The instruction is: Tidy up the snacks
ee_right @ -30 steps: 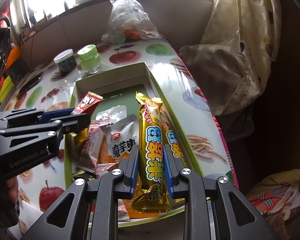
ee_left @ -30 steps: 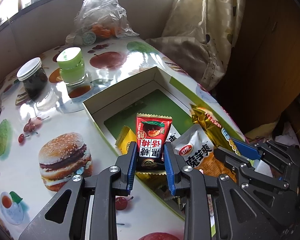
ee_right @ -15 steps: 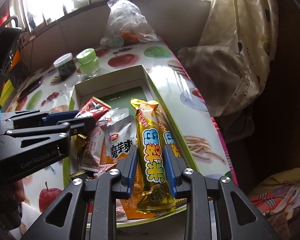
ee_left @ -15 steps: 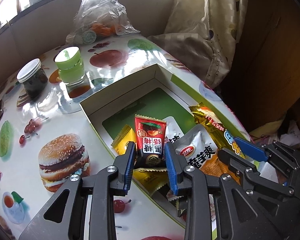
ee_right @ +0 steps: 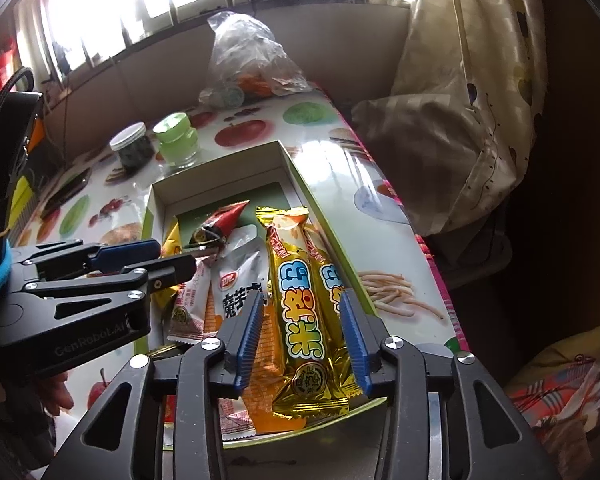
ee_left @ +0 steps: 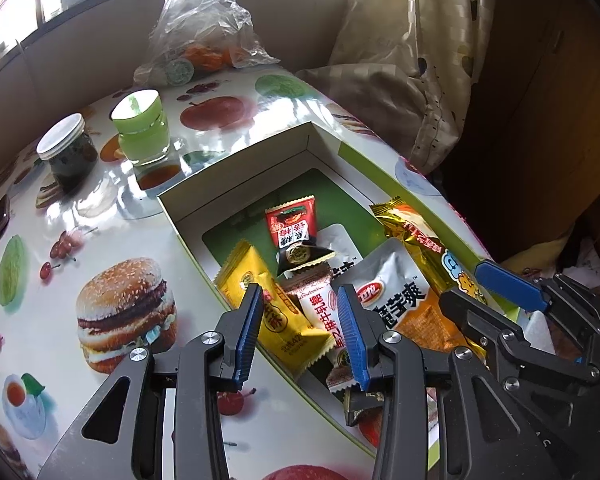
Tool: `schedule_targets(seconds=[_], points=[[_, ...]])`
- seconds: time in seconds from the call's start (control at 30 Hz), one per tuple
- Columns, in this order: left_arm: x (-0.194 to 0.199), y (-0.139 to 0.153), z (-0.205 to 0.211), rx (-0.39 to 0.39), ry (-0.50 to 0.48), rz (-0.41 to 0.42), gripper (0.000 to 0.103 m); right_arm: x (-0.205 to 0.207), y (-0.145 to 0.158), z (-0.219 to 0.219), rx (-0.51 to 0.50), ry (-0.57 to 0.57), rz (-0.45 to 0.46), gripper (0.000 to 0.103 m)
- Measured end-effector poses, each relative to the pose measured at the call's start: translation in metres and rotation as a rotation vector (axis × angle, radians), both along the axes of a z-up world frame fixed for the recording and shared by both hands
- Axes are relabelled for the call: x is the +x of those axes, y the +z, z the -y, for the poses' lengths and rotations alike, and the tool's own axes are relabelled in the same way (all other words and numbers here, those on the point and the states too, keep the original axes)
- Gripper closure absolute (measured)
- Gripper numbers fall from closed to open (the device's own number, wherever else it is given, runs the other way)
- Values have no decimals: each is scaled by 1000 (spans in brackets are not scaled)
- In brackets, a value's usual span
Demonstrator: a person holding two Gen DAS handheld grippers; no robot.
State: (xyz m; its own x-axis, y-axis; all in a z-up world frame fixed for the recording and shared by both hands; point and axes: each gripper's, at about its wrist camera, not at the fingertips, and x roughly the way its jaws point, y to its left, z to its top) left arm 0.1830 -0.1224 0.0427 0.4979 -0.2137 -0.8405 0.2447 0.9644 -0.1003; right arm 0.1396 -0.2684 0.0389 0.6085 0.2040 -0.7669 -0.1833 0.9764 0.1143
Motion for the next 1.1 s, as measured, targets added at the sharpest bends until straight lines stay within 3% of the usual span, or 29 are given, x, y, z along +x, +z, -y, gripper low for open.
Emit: schedule_targets(seconds=[0.27,0.7,1.1], points=[[-15,11,-2,5,20,41,63,-9,6,3,12,-19,33,55],[-57,25,-9,23,56,109,63,-32,13,6,32,-54,69,54],[-89,2,-22,23,82,56,63,-60,11,5,49,-87,88,52]])
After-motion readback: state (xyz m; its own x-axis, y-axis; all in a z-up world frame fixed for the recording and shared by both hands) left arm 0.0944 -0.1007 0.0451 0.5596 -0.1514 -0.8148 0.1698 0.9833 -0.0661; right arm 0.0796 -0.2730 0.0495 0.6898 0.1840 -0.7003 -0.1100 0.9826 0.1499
